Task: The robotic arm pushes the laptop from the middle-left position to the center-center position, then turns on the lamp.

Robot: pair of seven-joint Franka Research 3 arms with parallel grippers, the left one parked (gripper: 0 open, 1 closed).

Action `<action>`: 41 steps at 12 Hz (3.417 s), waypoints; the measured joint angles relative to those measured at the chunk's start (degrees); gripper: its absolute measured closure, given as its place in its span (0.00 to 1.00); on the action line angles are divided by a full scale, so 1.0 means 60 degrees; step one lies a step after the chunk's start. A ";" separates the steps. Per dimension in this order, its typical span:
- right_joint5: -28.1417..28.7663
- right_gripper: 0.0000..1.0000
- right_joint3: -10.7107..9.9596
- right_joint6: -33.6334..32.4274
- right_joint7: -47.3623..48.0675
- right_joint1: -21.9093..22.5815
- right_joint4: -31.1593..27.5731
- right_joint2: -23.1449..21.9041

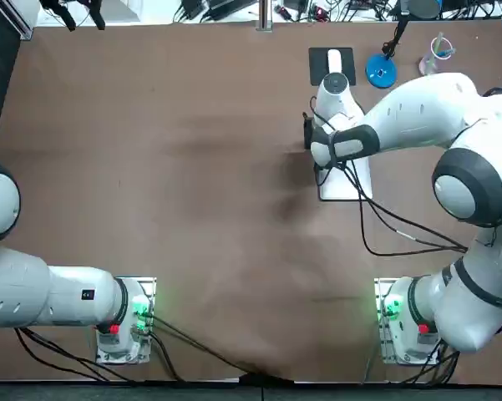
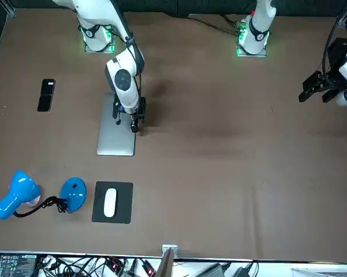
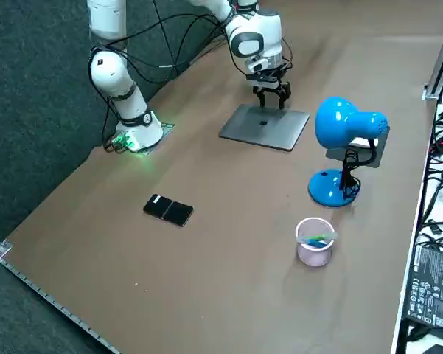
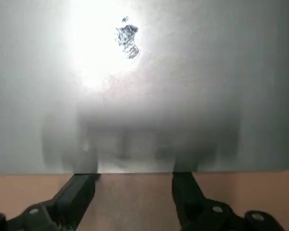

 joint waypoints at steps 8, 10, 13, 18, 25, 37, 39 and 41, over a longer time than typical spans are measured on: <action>0.0000 0.01 -0.0002 0.0036 -0.0345 -0.0279 -0.0118 0.0000; 0.0000 0.01 -0.0002 0.0038 -0.0498 -0.0322 -0.0170 -0.0001; 0.0000 0.01 -0.0005 0.0048 -0.0759 -0.0422 -0.0245 -0.0035; -0.0001 0.01 -0.0019 0.0048 -0.0877 -0.0649 -0.0375 -0.0119; -0.0002 0.01 -0.0245 0.0048 -0.0967 -0.0873 -0.0610 -0.0257; -0.0003 0.01 -0.0684 0.0046 -0.1650 -0.1210 -0.1387 -0.0772; -0.0003 0.01 -0.0685 0.0046 -0.1749 -0.1285 -0.1444 -0.0807; -0.0003 0.01 -0.0686 0.0046 -0.1938 -0.1417 -0.1531 -0.0881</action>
